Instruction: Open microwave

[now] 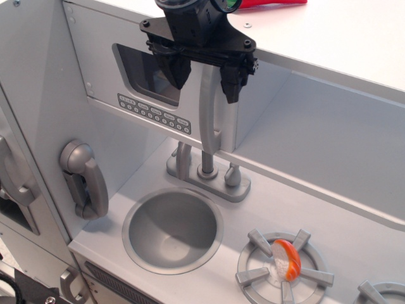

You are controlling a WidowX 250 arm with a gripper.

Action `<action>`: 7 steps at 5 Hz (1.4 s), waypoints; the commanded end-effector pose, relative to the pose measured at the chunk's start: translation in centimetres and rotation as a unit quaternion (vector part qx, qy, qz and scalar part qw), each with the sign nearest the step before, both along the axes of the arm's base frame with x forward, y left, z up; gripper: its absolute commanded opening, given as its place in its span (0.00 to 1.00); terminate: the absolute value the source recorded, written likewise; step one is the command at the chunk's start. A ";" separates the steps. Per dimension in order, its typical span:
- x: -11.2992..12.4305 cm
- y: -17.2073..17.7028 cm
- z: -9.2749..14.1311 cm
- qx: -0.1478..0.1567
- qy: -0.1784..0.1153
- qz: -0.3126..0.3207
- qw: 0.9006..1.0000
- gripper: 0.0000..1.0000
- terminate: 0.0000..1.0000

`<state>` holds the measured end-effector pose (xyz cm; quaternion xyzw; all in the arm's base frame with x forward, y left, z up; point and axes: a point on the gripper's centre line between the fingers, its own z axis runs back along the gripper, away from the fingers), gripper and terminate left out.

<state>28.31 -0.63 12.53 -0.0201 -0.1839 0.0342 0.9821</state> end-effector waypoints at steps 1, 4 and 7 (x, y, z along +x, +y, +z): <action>1.7 0.0 0.5 0.018 -0.034 0.014 0.999 1.00 0.00; 1.9 0.4 0.5 0.001 -0.042 0.001 0.999 0.00 0.00; -3.9 1.7 1.0 0.031 0.011 -0.080 0.996 1.00 0.00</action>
